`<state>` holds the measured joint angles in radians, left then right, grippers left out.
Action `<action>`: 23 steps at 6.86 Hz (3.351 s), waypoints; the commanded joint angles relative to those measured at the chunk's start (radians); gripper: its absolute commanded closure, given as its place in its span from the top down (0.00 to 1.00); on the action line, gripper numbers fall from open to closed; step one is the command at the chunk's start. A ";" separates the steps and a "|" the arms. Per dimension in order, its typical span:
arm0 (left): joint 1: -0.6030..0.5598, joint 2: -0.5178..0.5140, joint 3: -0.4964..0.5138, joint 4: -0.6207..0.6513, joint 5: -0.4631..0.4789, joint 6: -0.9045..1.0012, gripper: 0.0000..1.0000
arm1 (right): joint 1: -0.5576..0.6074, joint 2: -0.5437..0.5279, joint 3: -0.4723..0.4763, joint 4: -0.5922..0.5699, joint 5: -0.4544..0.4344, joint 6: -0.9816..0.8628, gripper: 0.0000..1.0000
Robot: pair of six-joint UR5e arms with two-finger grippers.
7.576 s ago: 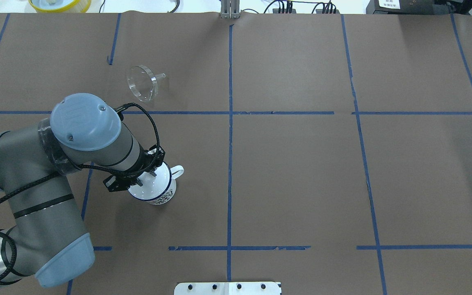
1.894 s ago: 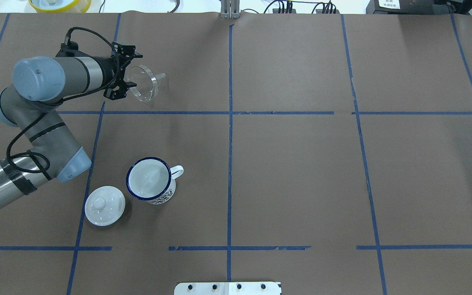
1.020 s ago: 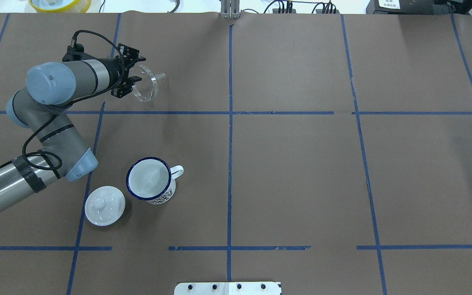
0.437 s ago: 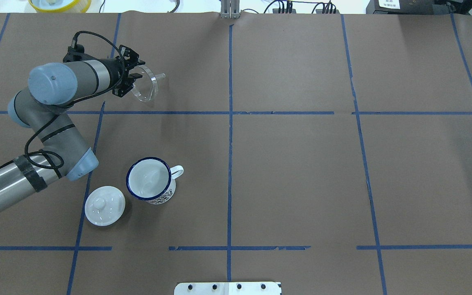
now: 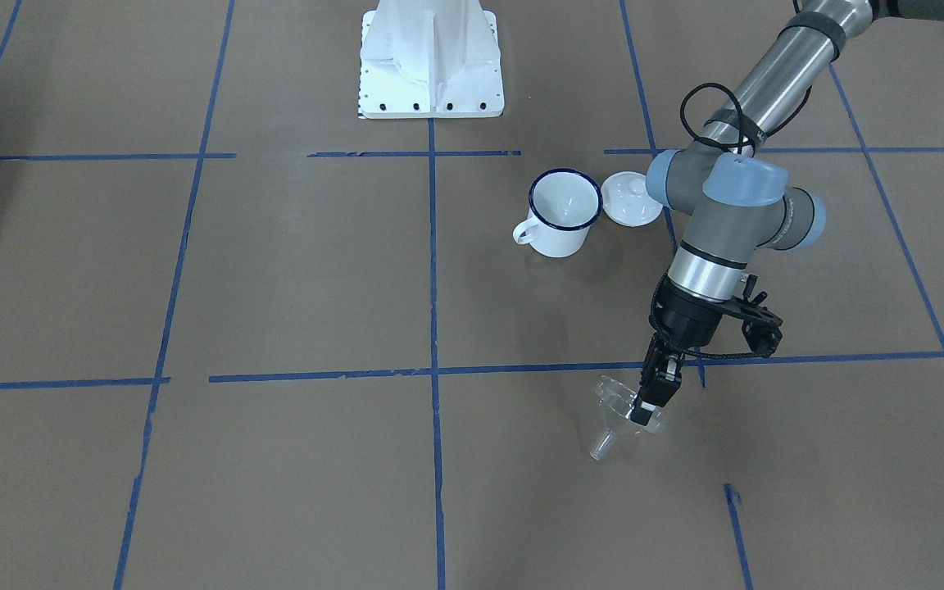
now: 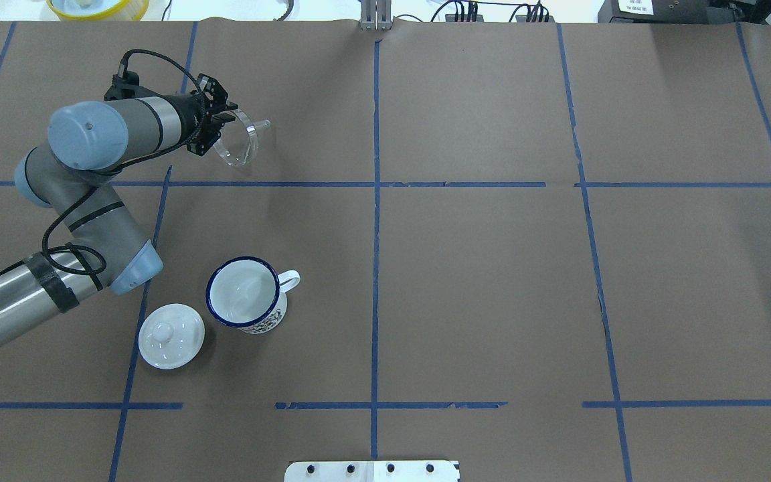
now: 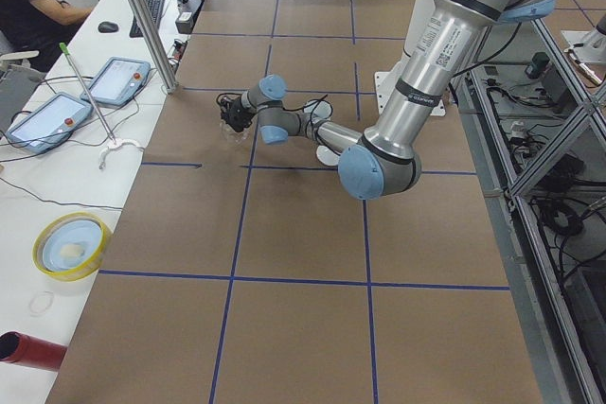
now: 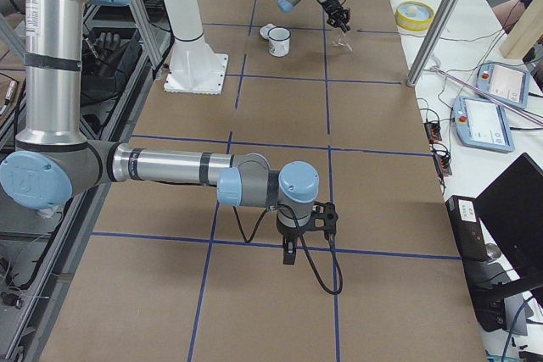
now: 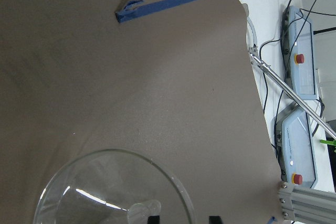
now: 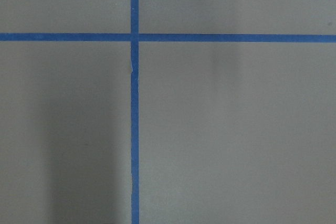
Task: Place funnel on cup
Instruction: 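Lift the glass funnel and carry it over the open mug, then lower the funnel into the mug mouth and open the left gripper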
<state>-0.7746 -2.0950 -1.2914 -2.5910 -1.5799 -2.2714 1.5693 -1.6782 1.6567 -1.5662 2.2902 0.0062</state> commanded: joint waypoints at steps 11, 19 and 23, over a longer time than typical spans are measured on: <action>0.026 -0.163 -0.628 1.312 -0.284 0.010 0.00 | 0.000 0.000 0.000 0.000 0.000 0.000 1.00; 0.173 -0.226 -0.545 1.569 -0.311 0.143 0.00 | 0.000 0.000 0.000 0.000 0.000 0.000 1.00; 0.218 -0.200 -0.497 1.488 -0.305 0.164 0.00 | 0.000 0.000 0.000 0.000 0.000 0.000 1.00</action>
<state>-0.5625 -2.2982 -1.7925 -1.0947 -1.8867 -2.1091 1.5693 -1.6782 1.6567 -1.5662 2.2902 0.0061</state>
